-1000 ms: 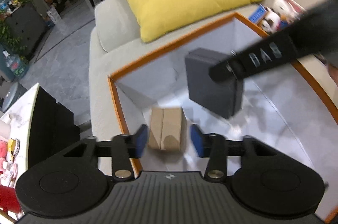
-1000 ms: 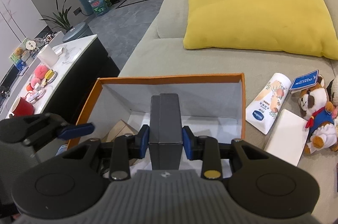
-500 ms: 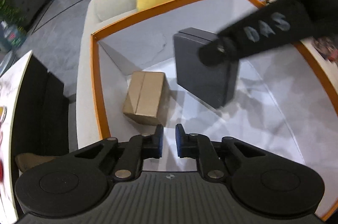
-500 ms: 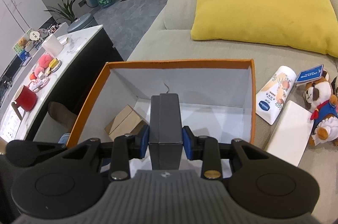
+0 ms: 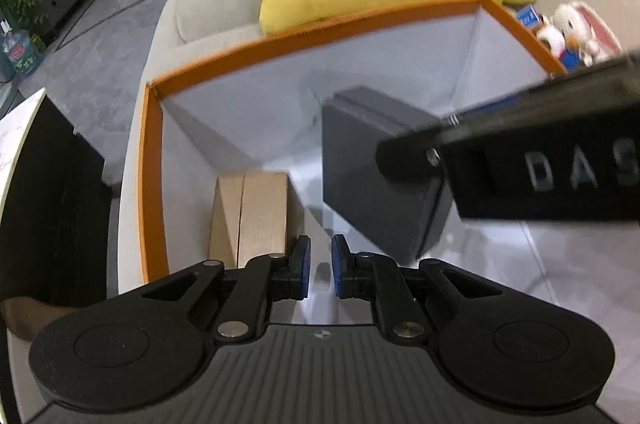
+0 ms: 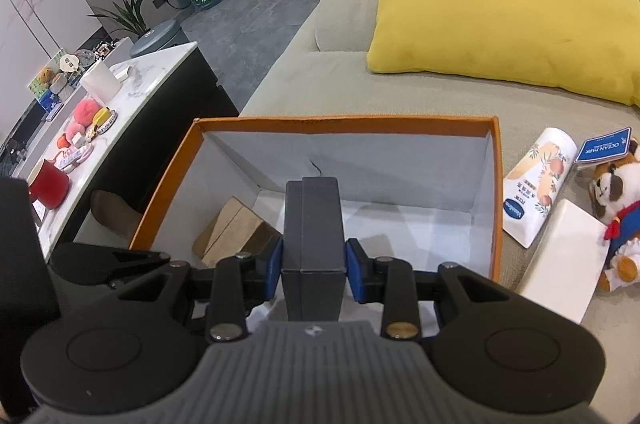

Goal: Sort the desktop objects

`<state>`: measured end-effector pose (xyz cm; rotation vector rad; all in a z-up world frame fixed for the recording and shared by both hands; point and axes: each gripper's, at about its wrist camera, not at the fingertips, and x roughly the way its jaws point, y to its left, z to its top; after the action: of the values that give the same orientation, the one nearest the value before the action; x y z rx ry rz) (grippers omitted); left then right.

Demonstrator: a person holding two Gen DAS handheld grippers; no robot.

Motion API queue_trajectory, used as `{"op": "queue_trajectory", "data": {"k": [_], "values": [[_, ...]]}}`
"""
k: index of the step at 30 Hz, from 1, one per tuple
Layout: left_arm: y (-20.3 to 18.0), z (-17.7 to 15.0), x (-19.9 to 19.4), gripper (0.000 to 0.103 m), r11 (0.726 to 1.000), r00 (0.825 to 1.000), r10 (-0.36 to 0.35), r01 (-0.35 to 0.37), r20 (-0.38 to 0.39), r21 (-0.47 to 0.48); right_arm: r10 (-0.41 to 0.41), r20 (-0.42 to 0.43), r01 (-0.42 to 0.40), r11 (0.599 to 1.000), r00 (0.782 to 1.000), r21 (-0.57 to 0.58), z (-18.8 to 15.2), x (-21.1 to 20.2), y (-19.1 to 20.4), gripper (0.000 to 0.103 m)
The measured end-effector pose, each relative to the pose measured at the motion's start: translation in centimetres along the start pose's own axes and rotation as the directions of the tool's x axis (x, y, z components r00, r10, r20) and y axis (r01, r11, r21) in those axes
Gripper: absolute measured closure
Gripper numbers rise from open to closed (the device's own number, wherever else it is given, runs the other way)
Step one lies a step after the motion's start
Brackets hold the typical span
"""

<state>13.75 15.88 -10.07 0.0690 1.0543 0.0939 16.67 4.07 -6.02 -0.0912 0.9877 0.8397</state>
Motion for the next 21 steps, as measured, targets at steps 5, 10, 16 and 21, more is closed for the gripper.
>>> {"op": "queue_trajectory", "data": {"k": [5, 10, 16, 21], "values": [[0.4, 0.2, -0.4, 0.089, 1.0, 1.0, -0.003, 0.003, 0.014, -0.024, -0.01, 0.007, 0.01, 1.0, 1.0, 0.0, 0.2, 0.1, -0.3, 0.068], [-0.1, -1.3, -2.8, 0.089, 0.998, 1.0, -0.008, 0.007, -0.02, -0.055, 0.0, 0.017, -0.001, 1.0, 1.0, 0.011, 0.1, -0.5, -0.6, 0.068], [-1.1, -2.1, -3.0, 0.089, 0.985, 0.991, 0.128, -0.131, -0.034, -0.115, 0.019, 0.018, -0.019, 1.0, 1.0, 0.013, -0.2, -0.7, -0.6, 0.068], [-1.7, -0.8, -0.6, 0.089, 0.977, 0.98, 0.193, -0.196, -0.042, -0.081, 0.022, 0.019, -0.022, 1.0, 1.0, 0.017, -0.5, -1.1, -0.8, 0.068]]}}
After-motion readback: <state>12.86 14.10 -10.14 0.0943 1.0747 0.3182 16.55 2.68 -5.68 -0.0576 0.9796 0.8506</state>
